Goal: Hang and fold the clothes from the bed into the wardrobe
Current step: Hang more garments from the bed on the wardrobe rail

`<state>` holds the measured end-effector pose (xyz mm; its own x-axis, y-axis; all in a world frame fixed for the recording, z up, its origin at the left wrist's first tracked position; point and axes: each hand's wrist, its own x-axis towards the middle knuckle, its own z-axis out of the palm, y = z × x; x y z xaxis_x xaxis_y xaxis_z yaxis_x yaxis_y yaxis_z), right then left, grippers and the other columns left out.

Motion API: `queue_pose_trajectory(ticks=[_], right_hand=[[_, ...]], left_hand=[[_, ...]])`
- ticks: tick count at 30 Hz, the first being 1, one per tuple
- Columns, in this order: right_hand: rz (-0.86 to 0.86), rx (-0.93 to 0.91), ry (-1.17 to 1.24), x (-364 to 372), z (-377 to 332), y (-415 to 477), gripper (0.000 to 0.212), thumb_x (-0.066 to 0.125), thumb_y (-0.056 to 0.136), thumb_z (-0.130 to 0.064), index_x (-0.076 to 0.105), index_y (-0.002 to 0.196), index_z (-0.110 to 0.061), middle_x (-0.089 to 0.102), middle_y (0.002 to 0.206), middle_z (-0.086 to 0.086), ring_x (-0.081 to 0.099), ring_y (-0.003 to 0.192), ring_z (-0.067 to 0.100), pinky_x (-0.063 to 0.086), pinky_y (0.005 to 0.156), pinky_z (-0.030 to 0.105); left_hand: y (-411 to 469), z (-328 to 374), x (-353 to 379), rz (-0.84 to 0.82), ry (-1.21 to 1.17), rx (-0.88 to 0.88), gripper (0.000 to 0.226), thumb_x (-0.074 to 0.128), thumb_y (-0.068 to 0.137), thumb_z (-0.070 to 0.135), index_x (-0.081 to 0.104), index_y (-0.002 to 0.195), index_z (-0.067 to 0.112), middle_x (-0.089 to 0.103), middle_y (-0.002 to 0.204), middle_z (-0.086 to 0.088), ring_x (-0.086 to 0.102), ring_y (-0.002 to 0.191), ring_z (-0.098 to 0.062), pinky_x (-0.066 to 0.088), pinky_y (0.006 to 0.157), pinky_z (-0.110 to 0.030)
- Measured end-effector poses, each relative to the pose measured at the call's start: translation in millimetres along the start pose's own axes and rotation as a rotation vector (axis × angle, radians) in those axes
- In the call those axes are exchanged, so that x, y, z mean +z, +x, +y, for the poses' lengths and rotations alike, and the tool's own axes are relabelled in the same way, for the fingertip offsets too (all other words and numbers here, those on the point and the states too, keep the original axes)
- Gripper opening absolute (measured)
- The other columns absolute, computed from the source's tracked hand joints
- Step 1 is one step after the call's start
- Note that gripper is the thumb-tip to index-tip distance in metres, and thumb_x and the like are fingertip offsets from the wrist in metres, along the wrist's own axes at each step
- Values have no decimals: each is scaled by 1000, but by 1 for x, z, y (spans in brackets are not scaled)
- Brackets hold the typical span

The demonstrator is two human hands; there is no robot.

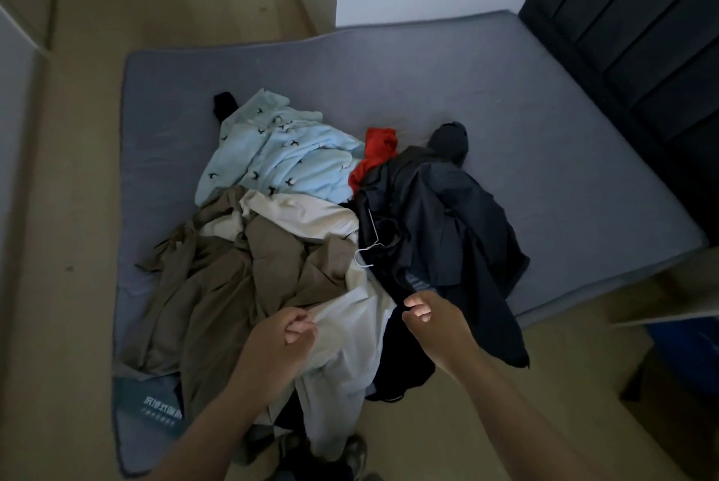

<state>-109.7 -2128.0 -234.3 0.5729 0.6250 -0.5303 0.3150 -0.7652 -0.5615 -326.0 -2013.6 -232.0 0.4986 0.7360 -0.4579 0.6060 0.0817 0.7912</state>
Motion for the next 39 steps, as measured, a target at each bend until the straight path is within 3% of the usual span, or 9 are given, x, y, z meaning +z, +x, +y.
queue_pose_trajectory(ticks=[5, 11, 14, 19, 31, 35, 39], right_hand=[[-14, -40, -25, 14, 0, 51, 19, 55, 91, -19, 60, 110, -18, 61, 105, -4, 57, 100, 13, 43, 82, 23], [-54, -91, -152, 35, 5, 138, 22, 56, 92, -18, 61, 113, -11, 59, 116, 7, 56, 105, 20, 43, 89, 29], [-75, -112, -188, 46, 11, 183, 26, 57, 93, -19, 59, 117, -9, 57, 119, 10, 55, 108, 22, 40, 89, 27], [-110, -109, -212, 74, 34, 250, 34, 57, 92, -16, 55, 124, -8, 53, 127, 11, 52, 117, 25, 40, 98, 30], [-60, -145, -374, 129, 91, 362, 45, 53, 93, -14, 43, 137, -5, 46, 139, 11, 43, 128, 26, 39, 105, 37], [-113, -123, -513, 139, 101, 385, 62, 55, 93, -24, 29, 146, -4, 44, 142, 12, 38, 130, 32, 35, 103, 36], [-125, -62, -571, 146, 109, 397, 66, 59, 91, -32, 30, 144, -3, 41, 140, 16, 42, 127, 32, 39, 100, 37]], left_hand=[[39, -17, 5, -13, 48, -29, 15, 59, 91, 21, 58, 89, 35, 66, 87, 9, 61, 82, 0, 48, 70, -19], [104, -43, 24, 76, 68, -133, 12, 59, 90, 19, 60, 100, 26, 58, 87, 18, 54, 79, 6, 36, 61, -3], [134, -59, 36, 123, 51, -167, 12, 60, 90, 18, 63, 101, 22, 61, 91, 13, 54, 78, 6, 37, 61, -1], [180, -93, 68, 136, 47, -227, 18, 62, 89, 18, 65, 107, 15, 66, 97, 4, 59, 84, -5, 45, 79, -20], [252, -166, 137, 138, 38, -308, 33, 66, 87, 19, 61, 118, 9, 63, 112, -5, 60, 101, -17, 48, 95, -33], [264, -178, 156, 140, 35, -284, 36, 69, 85, 23, 60, 118, 12, 61, 113, -1, 58, 100, -13, 46, 92, -27], [270, -185, 171, 125, 39, -256, 36, 68, 86, 24, 59, 119, 14, 60, 114, 2, 56, 101, -10, 41, 89, -20]])
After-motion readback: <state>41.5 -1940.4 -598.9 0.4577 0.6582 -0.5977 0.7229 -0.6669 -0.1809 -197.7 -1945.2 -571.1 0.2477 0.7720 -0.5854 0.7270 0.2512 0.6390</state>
